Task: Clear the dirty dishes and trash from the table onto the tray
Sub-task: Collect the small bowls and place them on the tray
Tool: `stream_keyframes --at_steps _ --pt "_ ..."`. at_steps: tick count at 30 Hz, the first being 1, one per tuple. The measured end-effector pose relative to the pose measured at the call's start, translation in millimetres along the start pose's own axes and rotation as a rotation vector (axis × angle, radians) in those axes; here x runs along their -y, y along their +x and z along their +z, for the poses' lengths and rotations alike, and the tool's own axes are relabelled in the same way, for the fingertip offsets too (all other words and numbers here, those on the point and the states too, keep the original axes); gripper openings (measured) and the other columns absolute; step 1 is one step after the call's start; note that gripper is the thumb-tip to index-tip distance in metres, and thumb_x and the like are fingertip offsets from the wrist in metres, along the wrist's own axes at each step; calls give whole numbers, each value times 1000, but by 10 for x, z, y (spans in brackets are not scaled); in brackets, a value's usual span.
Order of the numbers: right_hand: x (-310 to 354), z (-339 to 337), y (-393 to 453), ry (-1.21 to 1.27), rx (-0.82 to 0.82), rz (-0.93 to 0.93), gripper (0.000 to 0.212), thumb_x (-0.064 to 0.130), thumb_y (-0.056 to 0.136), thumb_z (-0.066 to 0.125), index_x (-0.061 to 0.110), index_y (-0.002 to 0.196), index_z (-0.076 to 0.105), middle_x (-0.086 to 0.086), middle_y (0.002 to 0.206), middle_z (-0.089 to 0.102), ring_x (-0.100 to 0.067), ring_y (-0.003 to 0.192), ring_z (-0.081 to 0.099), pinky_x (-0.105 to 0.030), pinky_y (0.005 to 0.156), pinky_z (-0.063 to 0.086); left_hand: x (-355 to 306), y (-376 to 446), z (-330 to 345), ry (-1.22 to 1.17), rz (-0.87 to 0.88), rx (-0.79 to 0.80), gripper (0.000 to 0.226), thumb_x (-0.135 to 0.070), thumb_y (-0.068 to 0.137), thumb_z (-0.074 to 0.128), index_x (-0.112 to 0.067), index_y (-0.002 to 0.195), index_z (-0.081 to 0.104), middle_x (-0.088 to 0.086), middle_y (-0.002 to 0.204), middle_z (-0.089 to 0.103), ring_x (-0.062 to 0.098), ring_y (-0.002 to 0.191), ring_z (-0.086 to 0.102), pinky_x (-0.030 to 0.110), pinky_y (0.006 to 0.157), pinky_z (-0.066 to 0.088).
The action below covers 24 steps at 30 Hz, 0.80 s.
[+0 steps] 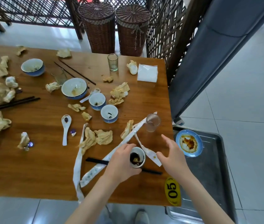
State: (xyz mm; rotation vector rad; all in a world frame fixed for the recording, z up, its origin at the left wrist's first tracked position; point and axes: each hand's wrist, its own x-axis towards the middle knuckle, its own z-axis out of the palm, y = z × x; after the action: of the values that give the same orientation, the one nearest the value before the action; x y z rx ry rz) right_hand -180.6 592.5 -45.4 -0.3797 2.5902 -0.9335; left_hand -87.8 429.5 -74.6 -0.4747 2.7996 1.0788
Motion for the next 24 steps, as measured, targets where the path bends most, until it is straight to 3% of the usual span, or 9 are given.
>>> stream_keyframes --at_steps 5,13,16,18,22,24 --pt "346 194 36 51 -63 -3 61 16 86 64 23 140 39 4 140 46 -12 129 42 -23 98 35 182 72 -429 -39 47 -64 79 -45 56 82 -28 127 50 -13 119 55 7 108 50 17 89 39" --pt "842 483 229 89 -77 -31 58 12 85 65 21 138 43 4 137 50 -10 126 44 -20 99 36 516 626 -1378 28 79 -214 74 -48 55 82 -24 120 56 -6 109 63 12 99 54 31 85 47" --pt "959 566 318 91 -66 -41 61 10 84 66 21 138 43 4 137 50 -8 127 43 -19 100 36 584 828 -1549 74 86 -236 71 -52 57 79 -21 118 58 -3 105 65 16 98 54 40 91 44" --pt "1027 606 406 84 -44 -65 64 9 82 68 21 139 42 4 135 50 -8 126 44 -23 103 40 612 927 -1592 96 88 -235 72 -54 57 78 -21 117 58 -2 106 65 17 100 53 41 95 40" --pt "1138 689 595 68 3 -86 69 10 80 69 24 140 38 6 138 47 -7 127 43 -15 100 33 645 1039 -1559 164 96 -200 72 -57 55 75 -24 116 57 -5 109 63 16 105 51 40 99 34" --pt "1190 718 714 73 9 -85 71 11 80 71 26 141 37 7 140 46 -9 128 43 -19 100 36 658 1108 -1546 189 95 -184 73 -58 54 75 -25 117 57 -6 111 63 16 109 50 41 102 31"
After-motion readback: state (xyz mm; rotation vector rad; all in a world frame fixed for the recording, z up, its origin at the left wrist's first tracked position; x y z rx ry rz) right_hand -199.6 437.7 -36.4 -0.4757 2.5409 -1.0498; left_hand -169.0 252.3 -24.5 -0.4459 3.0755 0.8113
